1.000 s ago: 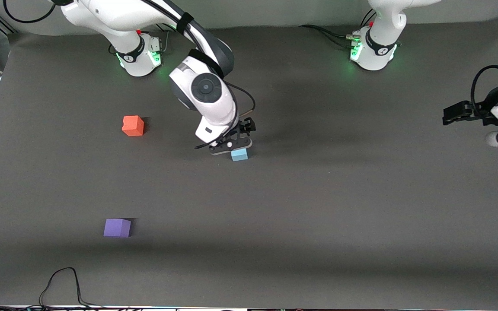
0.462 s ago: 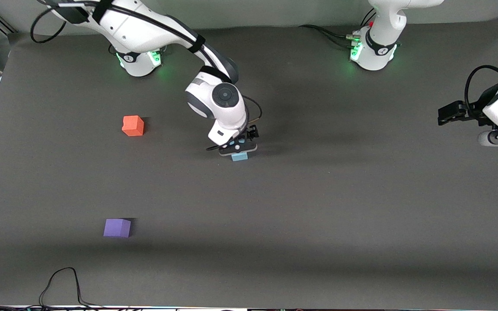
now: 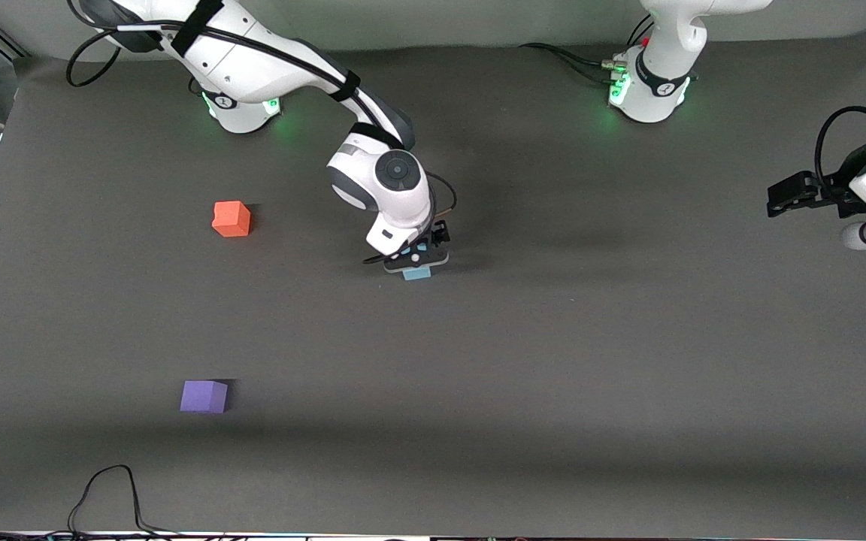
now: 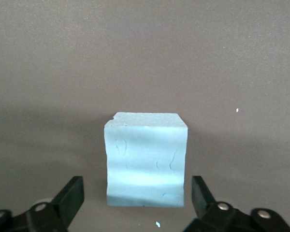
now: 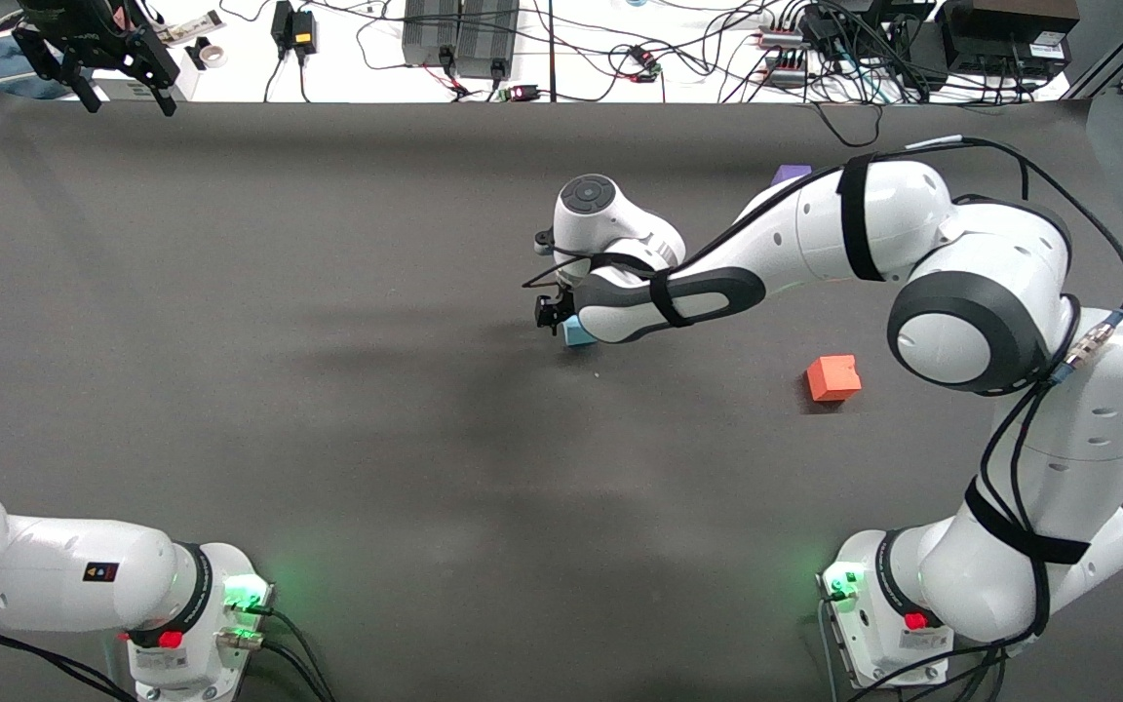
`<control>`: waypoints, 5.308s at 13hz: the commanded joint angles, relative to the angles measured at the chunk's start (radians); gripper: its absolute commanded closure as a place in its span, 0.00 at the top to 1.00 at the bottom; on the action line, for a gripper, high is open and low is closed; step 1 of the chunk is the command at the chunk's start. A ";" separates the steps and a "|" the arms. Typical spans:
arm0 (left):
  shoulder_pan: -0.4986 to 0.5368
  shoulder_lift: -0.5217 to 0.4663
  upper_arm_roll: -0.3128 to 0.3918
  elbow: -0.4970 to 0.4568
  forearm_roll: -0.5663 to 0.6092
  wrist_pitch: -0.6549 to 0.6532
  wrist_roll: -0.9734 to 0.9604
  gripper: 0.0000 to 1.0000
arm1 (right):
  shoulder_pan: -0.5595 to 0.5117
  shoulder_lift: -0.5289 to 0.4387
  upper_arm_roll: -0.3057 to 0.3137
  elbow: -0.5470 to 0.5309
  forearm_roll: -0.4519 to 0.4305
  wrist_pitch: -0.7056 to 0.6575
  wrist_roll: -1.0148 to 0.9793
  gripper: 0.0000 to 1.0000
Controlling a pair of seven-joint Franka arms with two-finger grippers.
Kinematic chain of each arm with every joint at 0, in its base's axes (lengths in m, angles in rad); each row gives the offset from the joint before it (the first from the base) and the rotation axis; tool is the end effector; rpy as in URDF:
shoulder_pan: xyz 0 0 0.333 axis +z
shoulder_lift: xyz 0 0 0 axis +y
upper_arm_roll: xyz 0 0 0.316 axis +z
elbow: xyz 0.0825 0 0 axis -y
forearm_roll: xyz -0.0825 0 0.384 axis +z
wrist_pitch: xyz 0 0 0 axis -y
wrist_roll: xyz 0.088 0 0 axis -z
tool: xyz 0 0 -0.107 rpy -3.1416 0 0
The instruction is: Place blue block between orange and purple blocks
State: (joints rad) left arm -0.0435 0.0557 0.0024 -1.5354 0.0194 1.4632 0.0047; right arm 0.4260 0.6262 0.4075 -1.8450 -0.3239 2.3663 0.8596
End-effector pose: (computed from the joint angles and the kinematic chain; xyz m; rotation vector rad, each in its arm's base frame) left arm 0.5588 -0.0208 0.6013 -3.1126 0.0700 0.1988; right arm 0.4427 0.4600 0.2039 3.1164 0.2293 -0.0545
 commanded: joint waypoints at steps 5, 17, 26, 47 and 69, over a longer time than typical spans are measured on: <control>-0.016 -0.027 0.010 -0.019 -0.006 0.011 0.017 1.00 | -0.012 0.000 0.002 -0.005 -0.032 0.048 0.102 0.63; -0.013 -0.025 0.013 -0.022 -0.006 0.034 0.015 1.00 | -0.076 -0.377 -0.240 -0.007 0.359 -0.310 -0.441 0.36; -0.015 -0.025 0.013 -0.025 -0.006 0.037 0.003 1.00 | -0.079 -0.411 -0.628 -0.201 0.378 -0.247 -0.948 0.36; -0.015 -0.027 0.011 -0.025 -0.010 0.046 -0.023 1.00 | -0.092 -0.287 -0.676 -0.375 0.436 0.079 -1.001 1.00; -0.019 -0.025 0.011 -0.029 -0.010 0.048 -0.023 1.00 | -0.365 -0.695 -0.437 0.110 0.382 -0.756 -0.996 1.00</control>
State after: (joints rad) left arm -0.0488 0.0536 0.0042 -1.5387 0.0156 1.4961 -0.0013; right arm 0.0897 -0.0900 -0.0544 -1.7619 0.0731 1.6300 -0.1215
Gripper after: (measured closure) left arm 0.000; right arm 0.000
